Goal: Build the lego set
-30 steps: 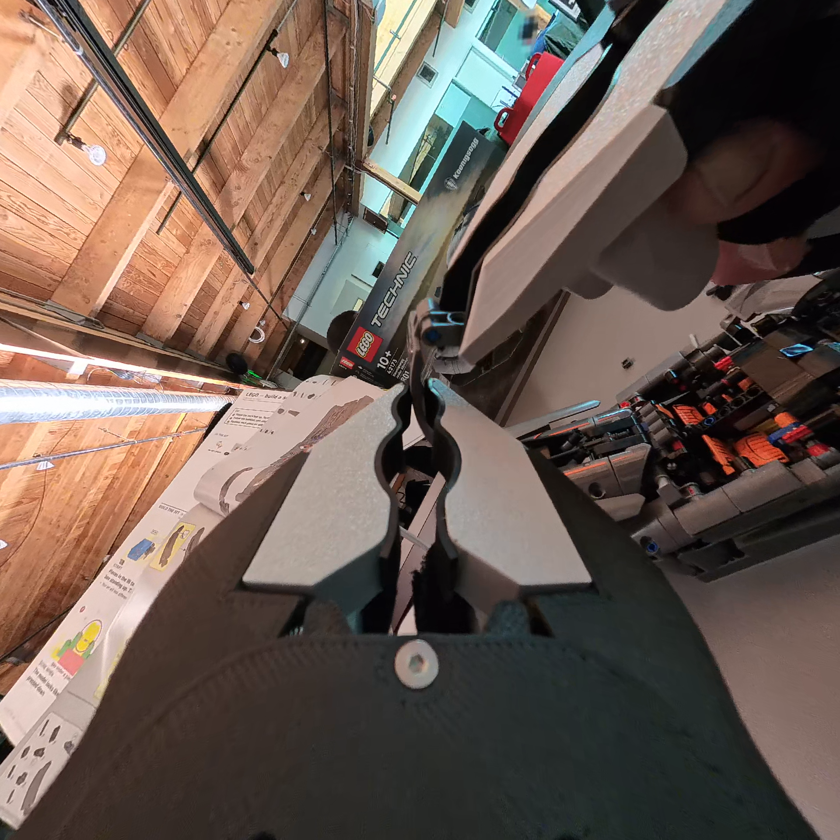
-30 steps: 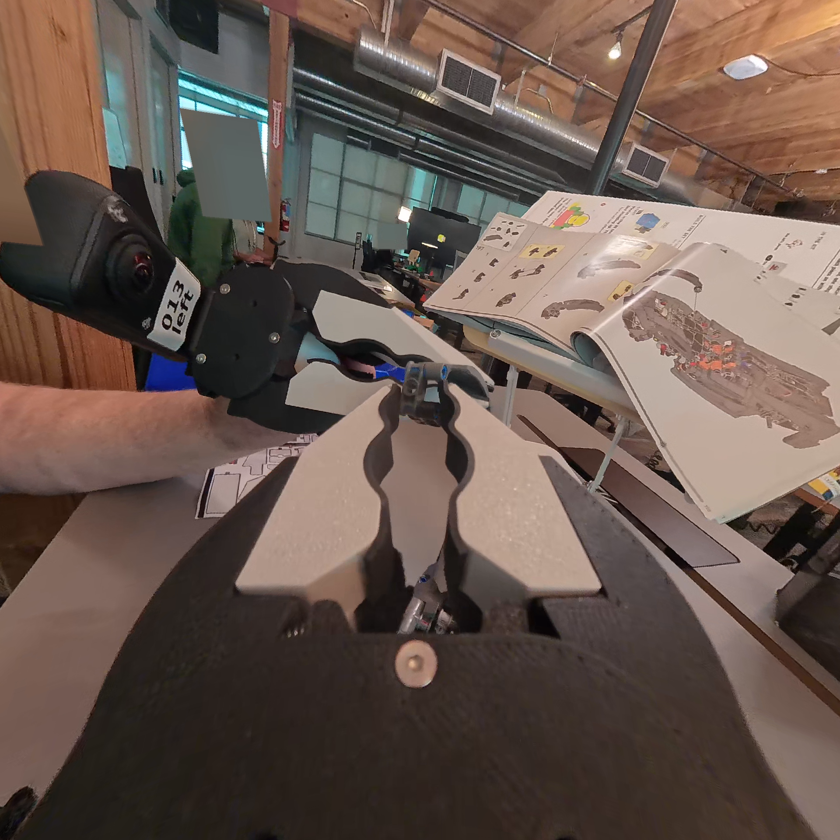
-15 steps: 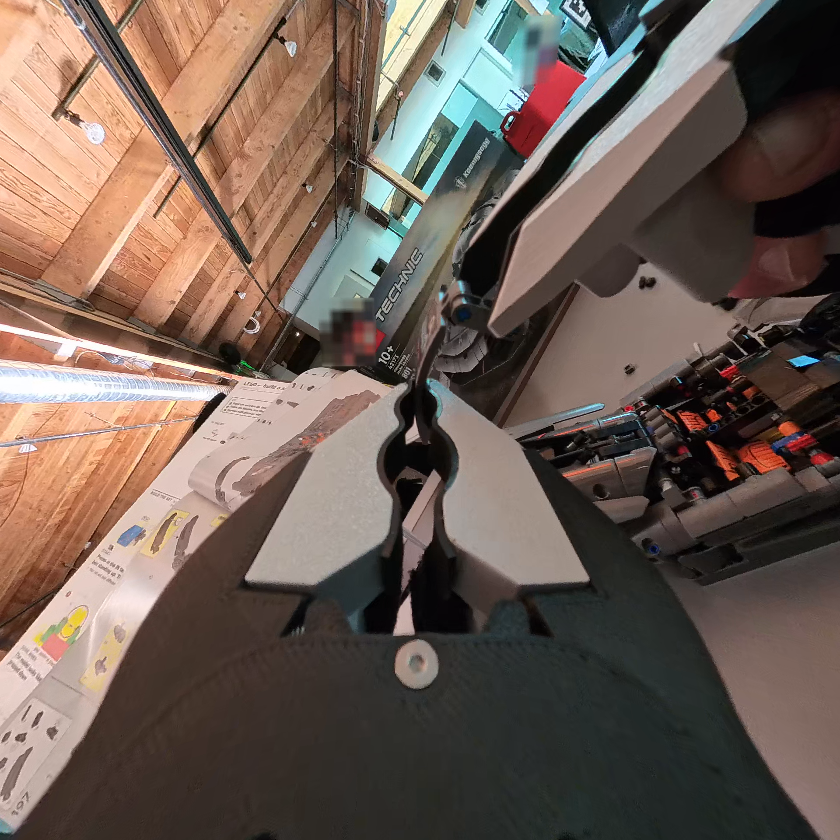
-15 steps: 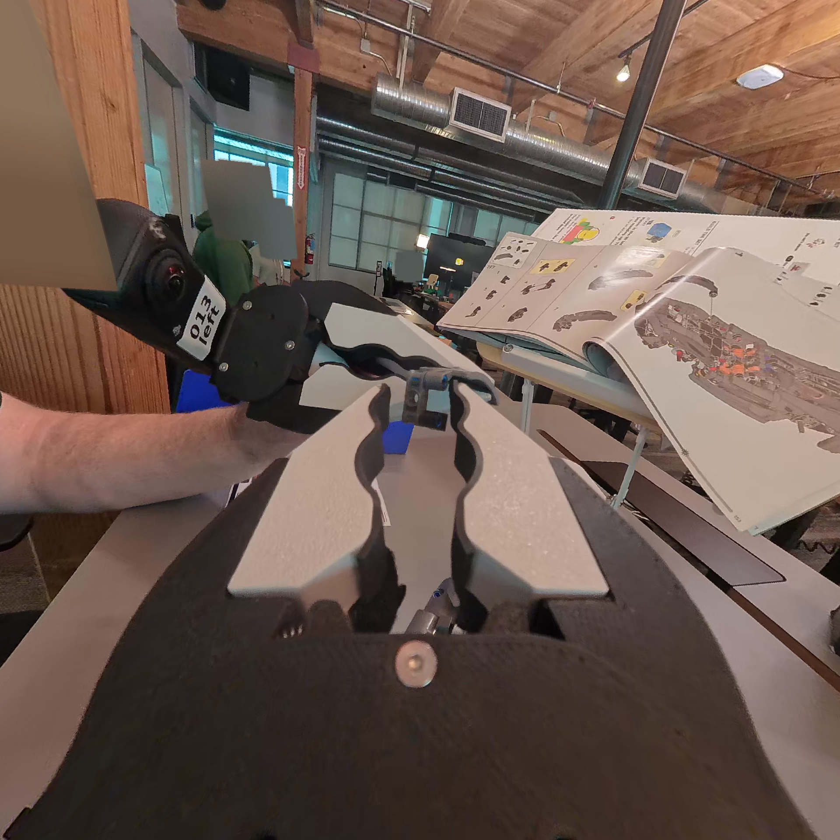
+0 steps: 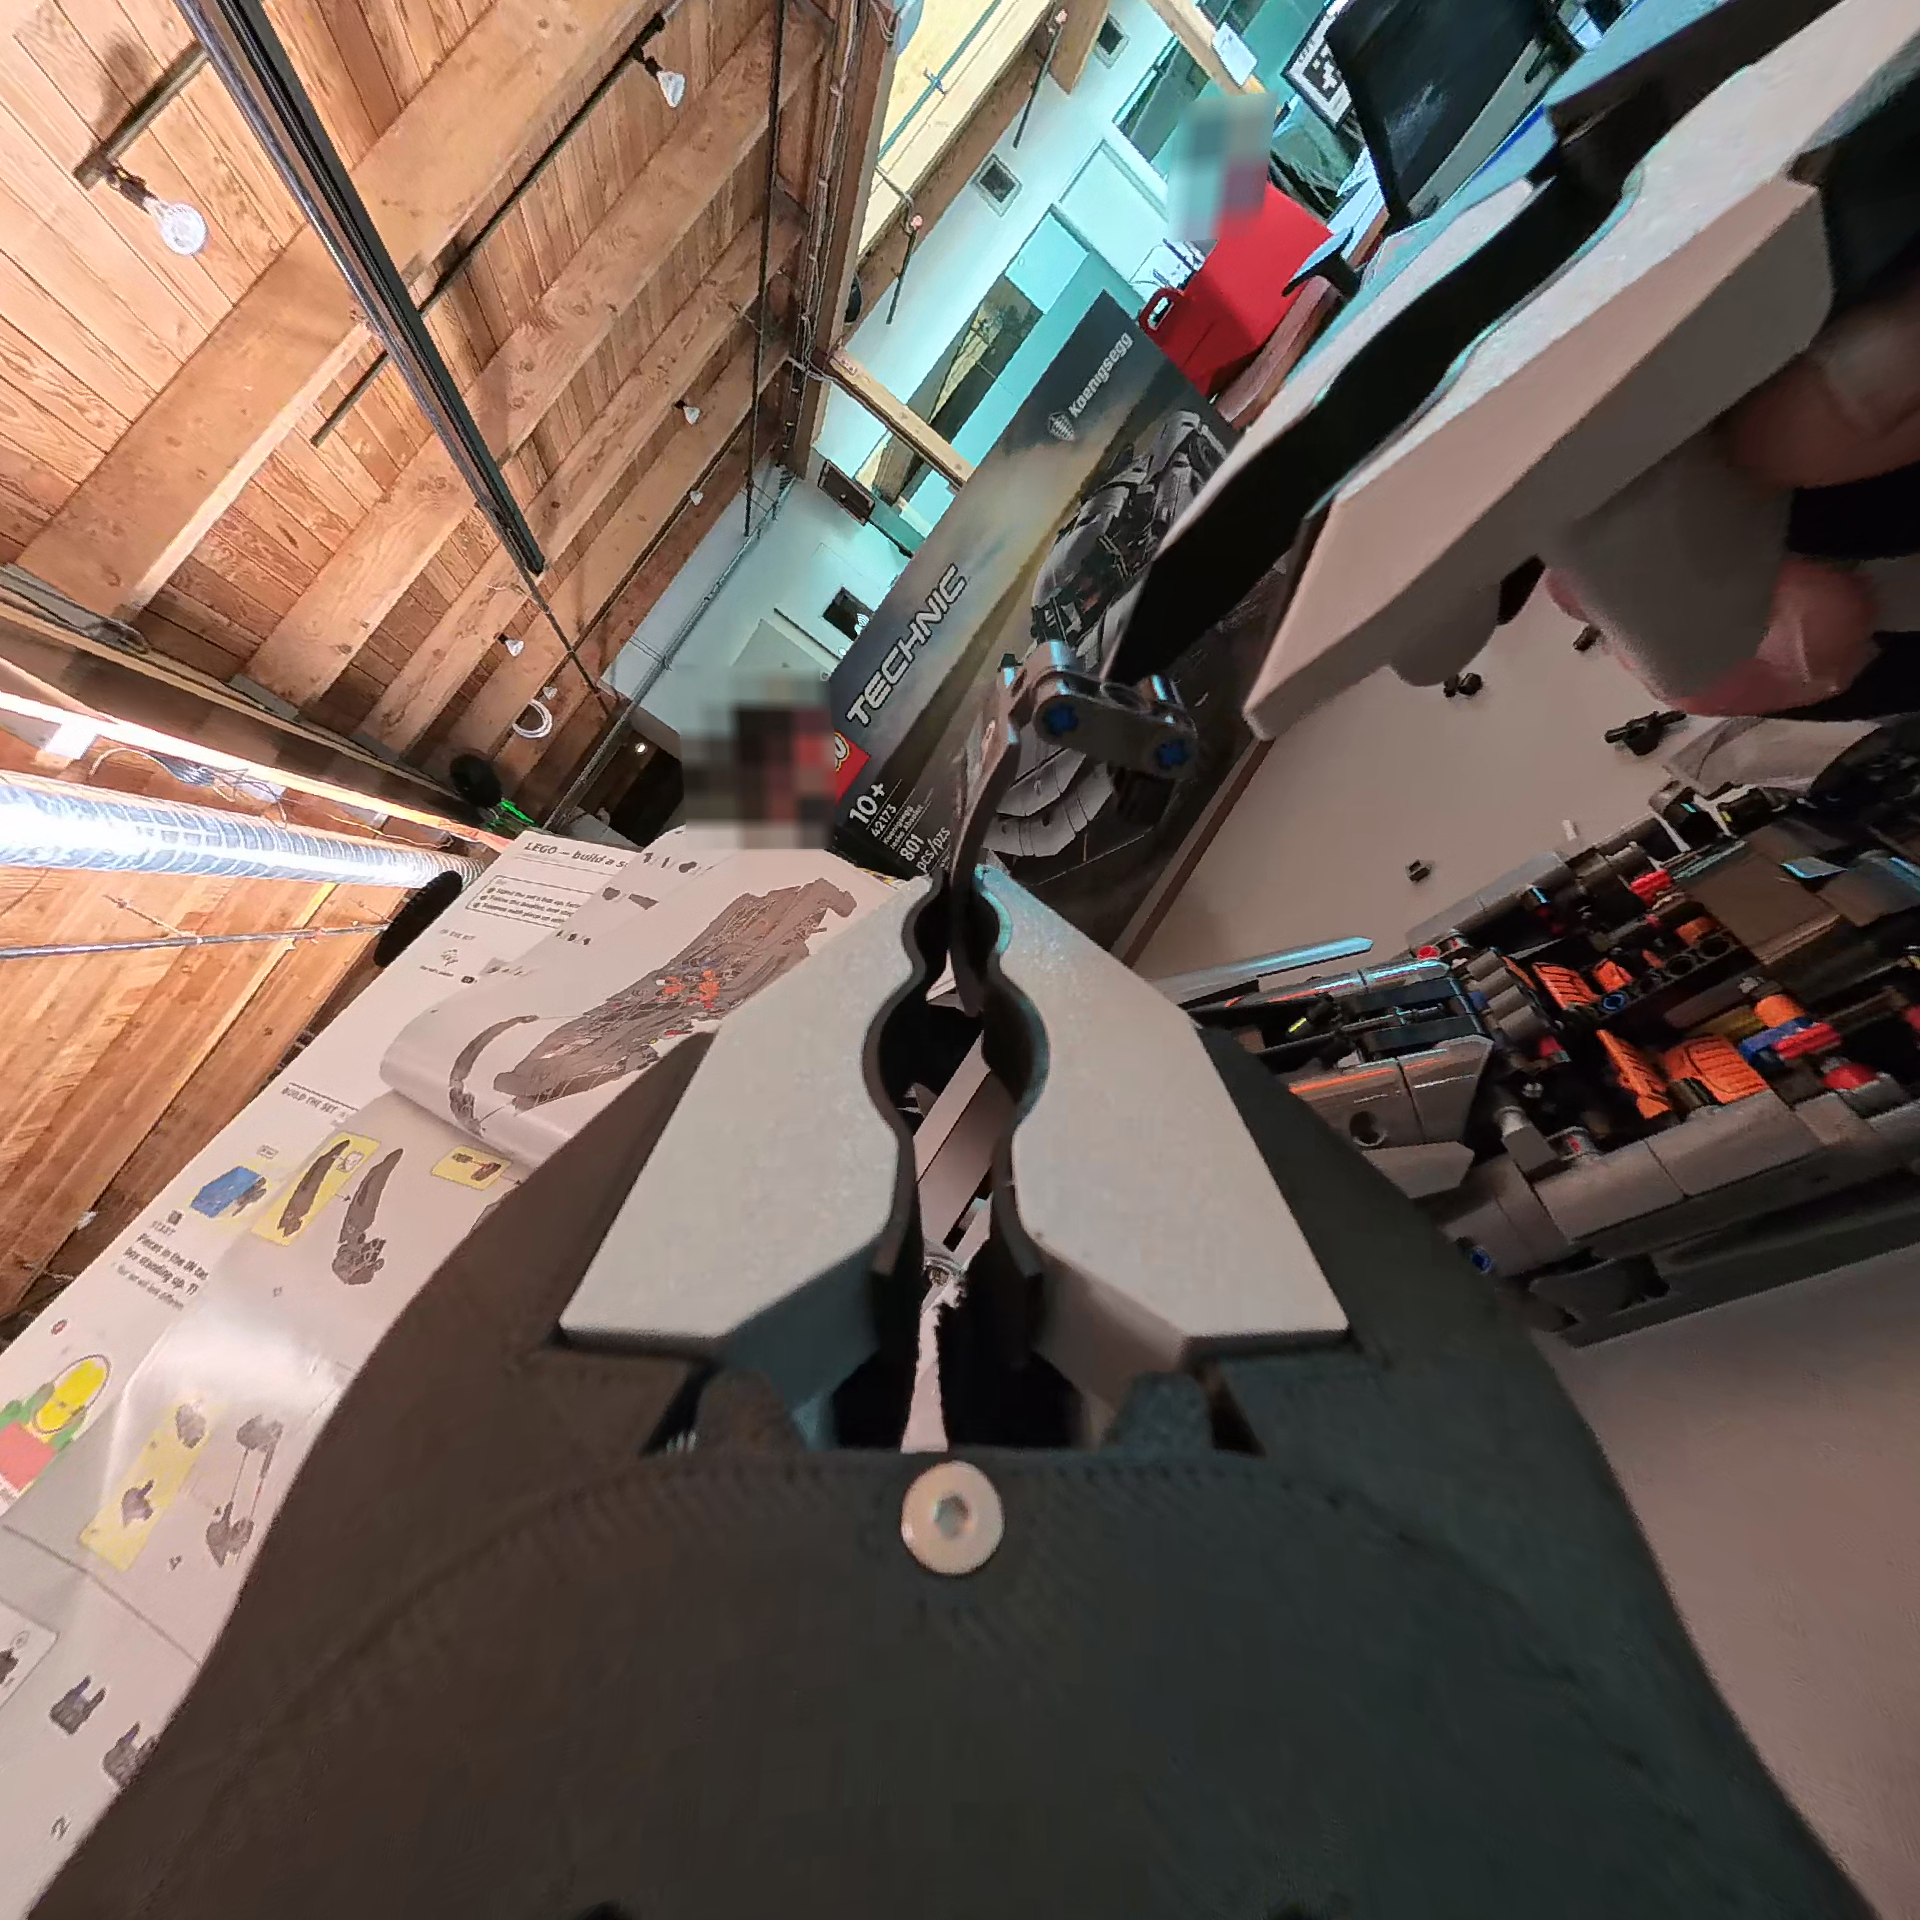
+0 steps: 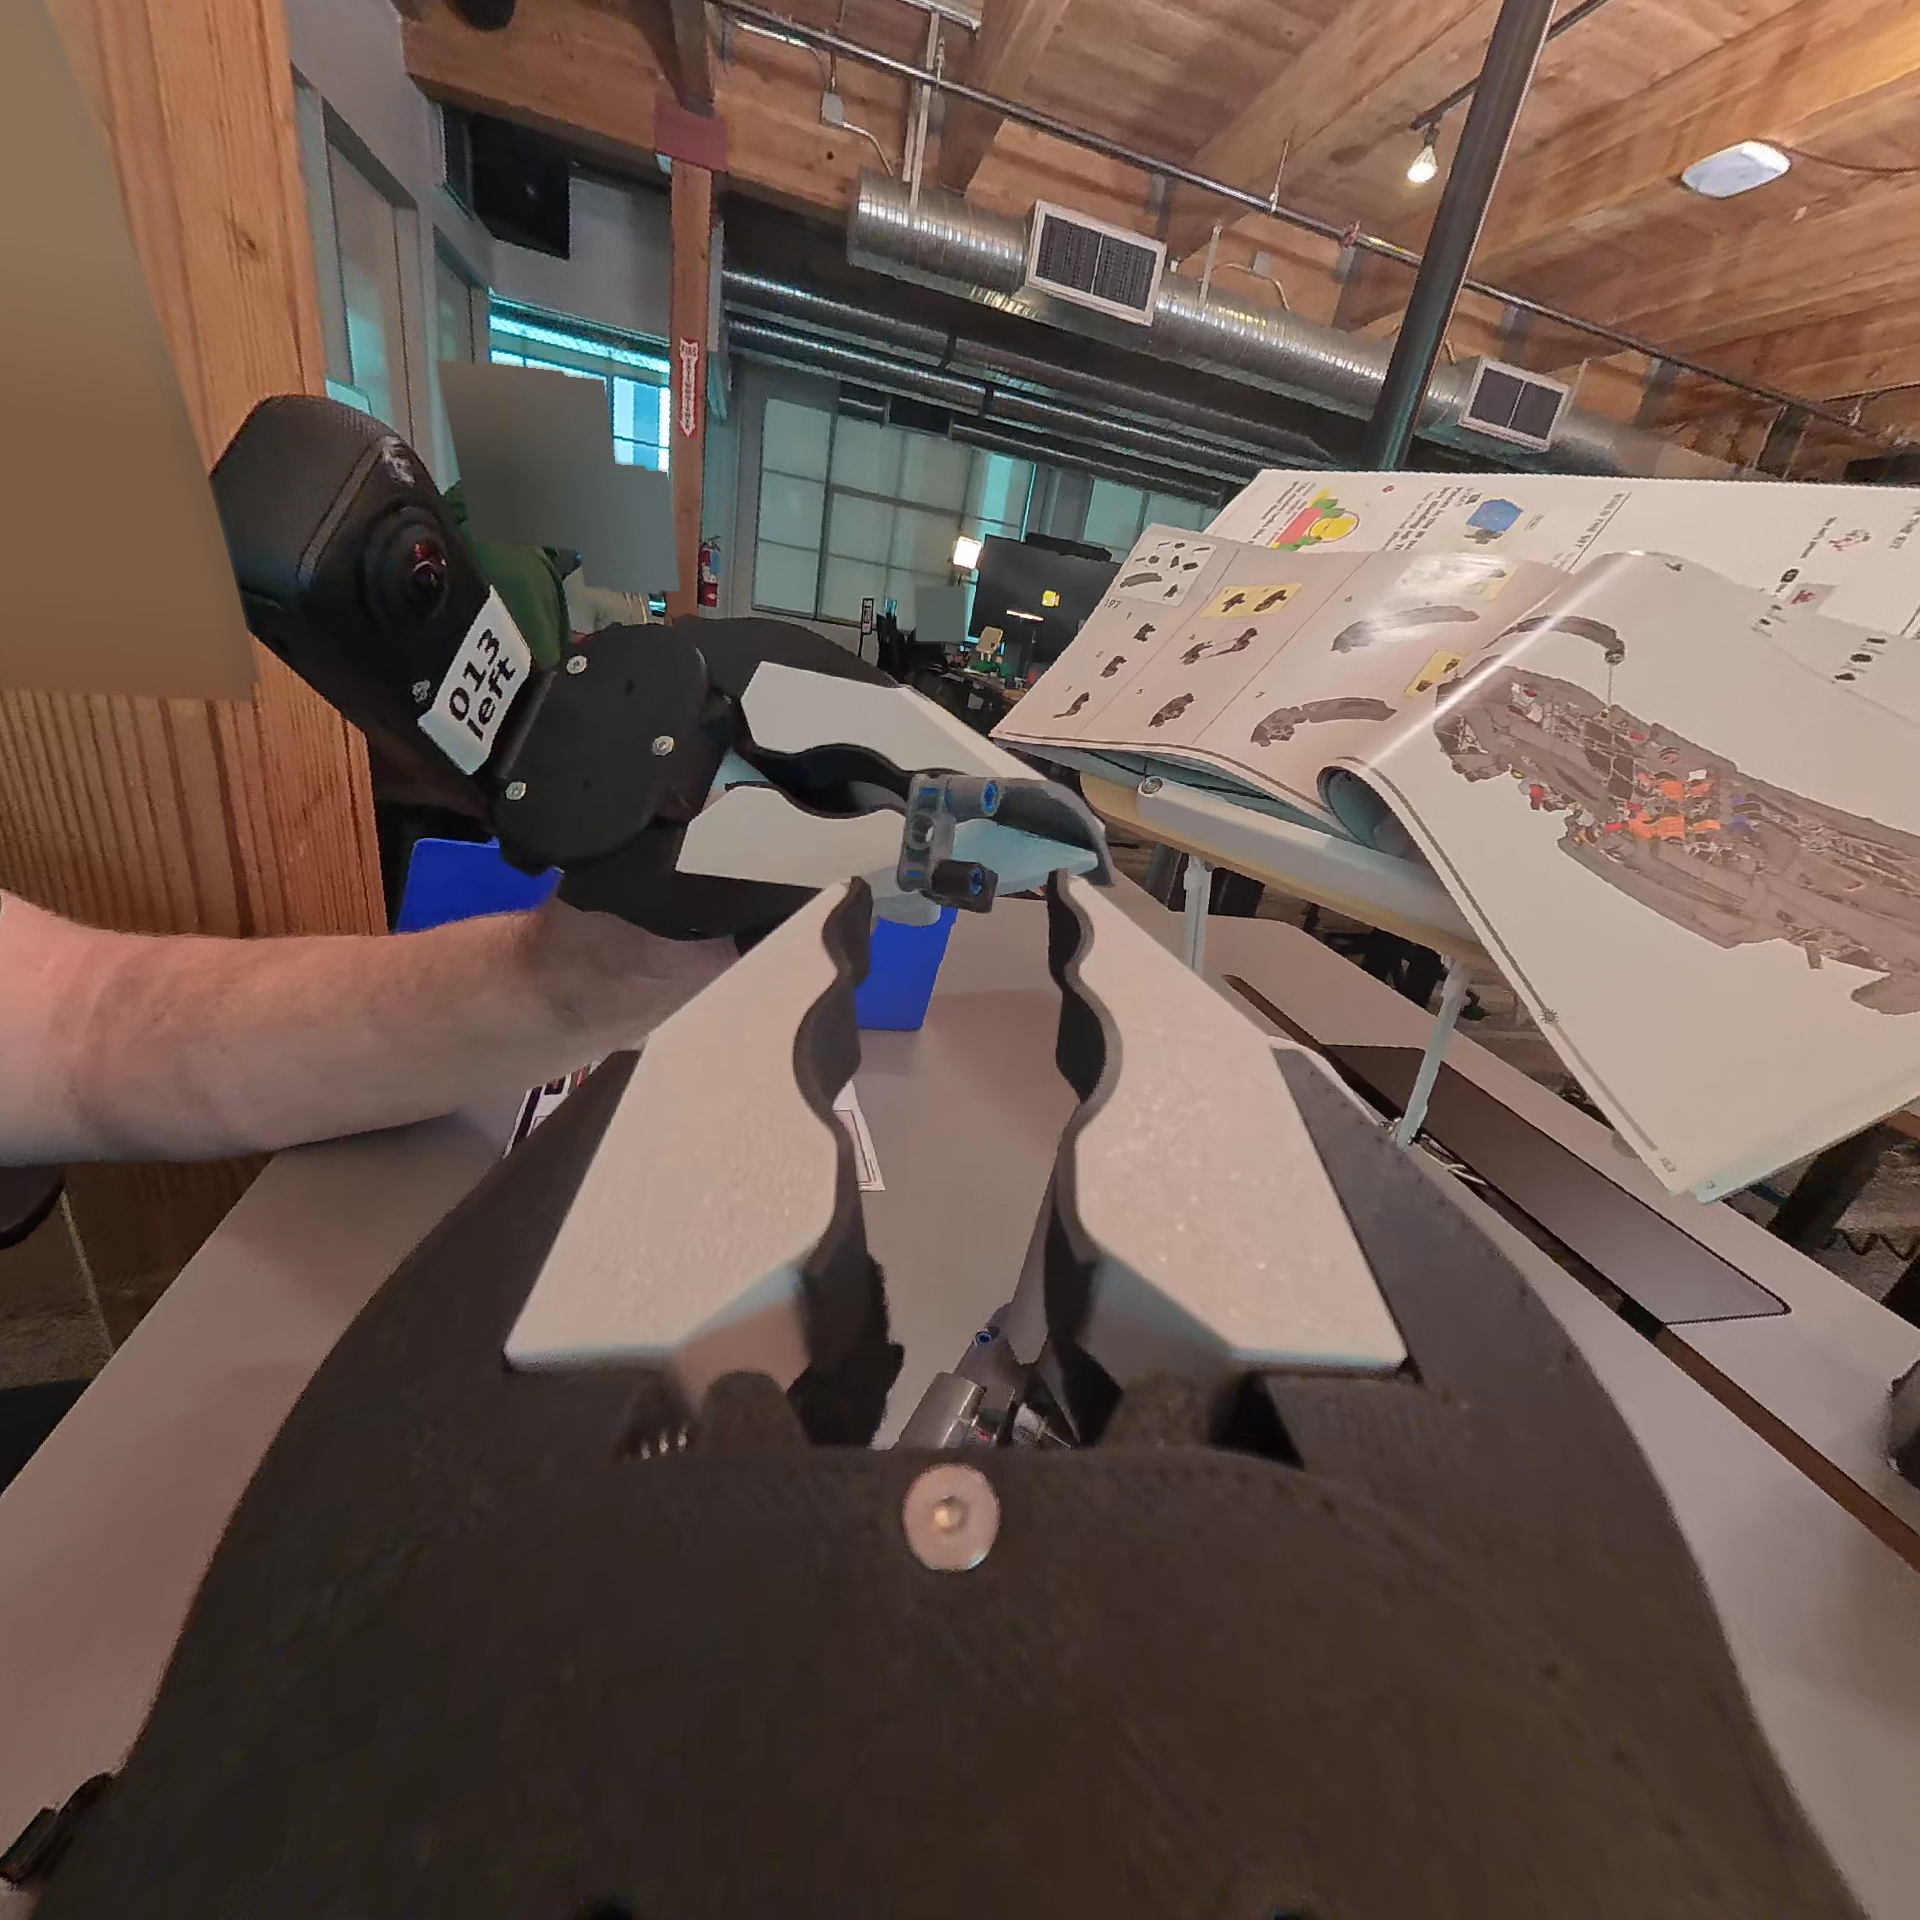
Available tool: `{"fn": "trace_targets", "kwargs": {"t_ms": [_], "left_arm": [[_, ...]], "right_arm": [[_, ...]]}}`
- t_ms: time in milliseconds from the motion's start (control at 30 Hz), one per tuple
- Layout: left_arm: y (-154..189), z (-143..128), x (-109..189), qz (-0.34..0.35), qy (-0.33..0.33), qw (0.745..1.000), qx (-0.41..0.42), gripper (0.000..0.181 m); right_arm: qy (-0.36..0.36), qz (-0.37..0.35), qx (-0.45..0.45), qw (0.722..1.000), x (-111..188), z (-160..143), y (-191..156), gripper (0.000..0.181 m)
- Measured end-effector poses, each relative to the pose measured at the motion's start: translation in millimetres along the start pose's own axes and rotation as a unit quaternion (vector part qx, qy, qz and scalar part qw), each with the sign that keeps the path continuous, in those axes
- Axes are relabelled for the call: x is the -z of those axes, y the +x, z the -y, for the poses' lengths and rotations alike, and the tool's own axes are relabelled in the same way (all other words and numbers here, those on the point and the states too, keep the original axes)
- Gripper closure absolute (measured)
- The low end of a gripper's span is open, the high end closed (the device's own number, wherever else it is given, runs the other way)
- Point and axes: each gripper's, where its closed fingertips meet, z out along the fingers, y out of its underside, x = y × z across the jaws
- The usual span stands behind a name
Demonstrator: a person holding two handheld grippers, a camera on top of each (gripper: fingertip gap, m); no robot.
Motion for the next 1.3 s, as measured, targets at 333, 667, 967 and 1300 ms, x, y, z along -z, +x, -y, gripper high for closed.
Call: {"fn": "trace_targets", "kwargs": {"t_ms": [333,667,967,1300], "left_arm": [[3.7,2.4,-0.2,-0.009,0.004,1.0,0.005,0.181],[7.1,6.3,0.1,-0.02,0.011,1.0,0.015,0.181],[6.6,6.6,0.2,-0.024,0.015,0.999,0.028,0.181],[12.6,8.7,-0.9,-0.035,0.019,0.999,0.026,0.181]], "right_arm": [[-0.017,0.007,0.013,1.0,-4.5,-6.5,-4.1,0.149],[-0.029,0.009,0.029,0.999,-5.9,-11.0,-7.1,0.164],[-0.036,-0.005,0.036,0.999,-7.2,-12.9,-4.4,0.159],[-0.036,-0.009,0.05,0.998,-8.1,-11.2,-5.9,0.164]]}}
